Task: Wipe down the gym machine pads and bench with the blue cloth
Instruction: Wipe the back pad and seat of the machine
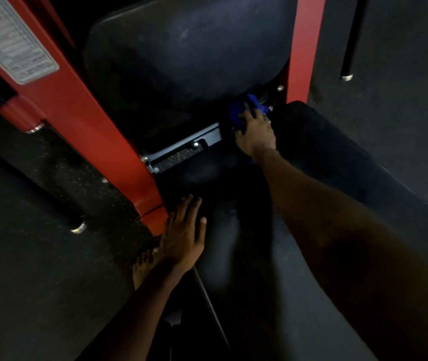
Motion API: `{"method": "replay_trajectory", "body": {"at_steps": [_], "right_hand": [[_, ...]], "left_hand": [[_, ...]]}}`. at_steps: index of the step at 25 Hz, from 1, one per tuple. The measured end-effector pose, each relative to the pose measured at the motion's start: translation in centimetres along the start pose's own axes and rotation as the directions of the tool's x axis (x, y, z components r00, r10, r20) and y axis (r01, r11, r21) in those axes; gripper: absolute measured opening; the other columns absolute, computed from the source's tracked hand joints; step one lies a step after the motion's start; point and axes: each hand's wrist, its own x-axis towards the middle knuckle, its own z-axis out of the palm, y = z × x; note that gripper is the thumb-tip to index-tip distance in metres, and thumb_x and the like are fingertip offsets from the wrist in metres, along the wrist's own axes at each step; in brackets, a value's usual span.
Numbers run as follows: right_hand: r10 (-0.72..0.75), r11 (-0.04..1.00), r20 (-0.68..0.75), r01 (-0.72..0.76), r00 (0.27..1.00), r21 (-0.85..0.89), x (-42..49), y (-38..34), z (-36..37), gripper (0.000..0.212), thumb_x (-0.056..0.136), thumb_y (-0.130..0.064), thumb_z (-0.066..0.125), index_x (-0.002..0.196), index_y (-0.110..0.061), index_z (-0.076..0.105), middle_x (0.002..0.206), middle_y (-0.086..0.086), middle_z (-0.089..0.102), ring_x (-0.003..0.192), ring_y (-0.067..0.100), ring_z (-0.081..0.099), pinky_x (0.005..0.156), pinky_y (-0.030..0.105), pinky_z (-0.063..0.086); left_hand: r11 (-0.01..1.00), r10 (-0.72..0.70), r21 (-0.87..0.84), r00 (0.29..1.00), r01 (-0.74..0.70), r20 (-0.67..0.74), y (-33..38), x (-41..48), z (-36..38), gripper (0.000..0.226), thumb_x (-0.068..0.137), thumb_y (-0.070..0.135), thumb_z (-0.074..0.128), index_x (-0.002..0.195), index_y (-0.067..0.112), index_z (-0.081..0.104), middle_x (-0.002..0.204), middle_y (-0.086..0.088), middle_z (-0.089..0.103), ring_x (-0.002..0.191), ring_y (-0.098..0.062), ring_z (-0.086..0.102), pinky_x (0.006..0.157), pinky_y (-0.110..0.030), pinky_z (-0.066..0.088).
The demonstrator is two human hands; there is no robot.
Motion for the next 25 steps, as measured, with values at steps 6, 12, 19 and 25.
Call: {"method": "replay_trajectory", "body": {"at_steps": [6, 12, 19, 25], "right_hand": [[-0.356, 0.934, 0.143, 0.352, 0.923, 0.056, -8.5, -8.9, 3.5, 0.052, 0.085, -0.028, 0.059, 0.137, -0.023, 0.056, 0.148, 0.008, 0.046, 0.136, 0.037, 0.04, 0.11, 0.044, 0.042], [-0.406, 0.914, 0.086, 0.405, 0.91, 0.031, -5.0, -6.3, 2.5, 0.041, 0.094, -0.032, 0.053, 0.135, -0.028, 0.055, 0.144, 0.007, 0.048, 0.116, 0.035, 0.058, 0.095, 0.041, 0.048], [-0.279, 0.958, 0.032, 0.277, 0.96, 0.07, -12.4, -8.4, 3.7, 0.047, 0.088, -0.023, 0.058, 0.135, -0.023, 0.054, 0.145, 0.007, 0.045, 0.13, 0.036, 0.048, 0.099, 0.043, 0.05], [-0.224, 0.974, -0.053, 0.221, 0.973, -0.048, -17.9, 4.0, -0.7, 0.051, 0.085, -0.018, 0.059, 0.135, -0.024, 0.055, 0.147, 0.006, 0.046, 0.131, 0.034, 0.048, 0.106, 0.044, 0.045]], "left_hand": [[1.0, 0.011, 0.022, 1.0, -0.011, 0.003, -0.1, 0.1, 0.0, 0.057, 0.097, 0.041, 0.035, 0.149, 0.017, 0.041, 0.152, -0.008, 0.04, 0.14, -0.026, 0.038, 0.111, -0.044, 0.039], [0.999, -0.01, -0.044, 0.999, 0.008, -0.047, 0.0, -0.2, 0.4, 0.053, 0.099, 0.036, 0.032, 0.147, 0.016, 0.042, 0.154, -0.006, 0.039, 0.143, -0.021, 0.032, 0.116, -0.036, 0.031], [0.94, -0.225, -0.306, 0.948, 0.15, -0.225, 0.8, 1.1, -3.4, 0.041, 0.101, 0.024, 0.038, 0.136, 0.008, 0.053, 0.135, -0.016, 0.052, 0.126, -0.029, 0.045, 0.105, -0.037, 0.035], [0.99, -0.088, -0.105, 0.996, 0.091, 0.032, 3.9, -0.8, -0.6, 0.068, 0.094, 0.055, 0.016, 0.15, 0.023, 0.038, 0.161, -0.013, 0.025, 0.148, -0.033, 0.02, 0.121, -0.049, 0.016]]}}
